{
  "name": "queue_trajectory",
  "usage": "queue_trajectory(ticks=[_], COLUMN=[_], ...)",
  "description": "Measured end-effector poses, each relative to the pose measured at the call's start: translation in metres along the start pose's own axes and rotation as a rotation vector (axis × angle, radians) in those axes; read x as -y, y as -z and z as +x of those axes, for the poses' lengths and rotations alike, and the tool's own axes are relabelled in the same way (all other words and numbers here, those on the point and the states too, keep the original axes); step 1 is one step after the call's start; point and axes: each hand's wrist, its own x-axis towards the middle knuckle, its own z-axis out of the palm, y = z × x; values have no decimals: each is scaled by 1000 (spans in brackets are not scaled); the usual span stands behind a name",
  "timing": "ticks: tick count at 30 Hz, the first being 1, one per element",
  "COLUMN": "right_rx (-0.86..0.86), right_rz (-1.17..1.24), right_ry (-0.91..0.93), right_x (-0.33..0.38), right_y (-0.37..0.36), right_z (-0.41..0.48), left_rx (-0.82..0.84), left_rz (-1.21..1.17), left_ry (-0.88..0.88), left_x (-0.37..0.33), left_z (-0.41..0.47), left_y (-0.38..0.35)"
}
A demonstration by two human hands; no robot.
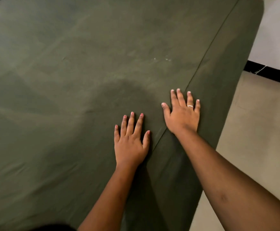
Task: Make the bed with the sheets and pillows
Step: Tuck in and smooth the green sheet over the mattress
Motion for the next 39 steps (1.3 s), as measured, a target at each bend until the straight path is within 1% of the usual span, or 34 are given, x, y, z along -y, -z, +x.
queue_trajectory(ticks=[4,8,11,15,19,21,24,28,34,37,39], right_rx=[9,18,46,55,39,27,110,291,508,617,658], right_rz=[-3,-19,49,281,655,809,979,1084,1241,1441,1495], right_ry=[-137,-189,-250,-310,-386,-398,-433,-510,-620,-718,-783], right_x=[-24,-36,-44,-40,-21,-7,15,34,47,50,49], right_y=[7,16,18,16,11,7,4,-11,-28,-32,-50], right_z=[-17,-50,-87,-155,-244,-289,-362,-438,-509,-535,-553], left_rx=[6,12,17,-7,9,50,59,30,-52,-124,-162], left_rz=[-31,-73,-94,-93,-95,-79,-27,58,41,5,-23], left_ry=[5,-35,-68,-90,-66,-53,-25,35,24,38,58], left_x=[-16,-35,-47,-55,-45,-31,-4,33,64,74,79], left_z=[-25,-61,-95,-153,-236,-283,-364,-434,-495,-511,-522], left_y=[-2,-3,-9,-19,-15,-13,-11,-14,-20,-22,-24])
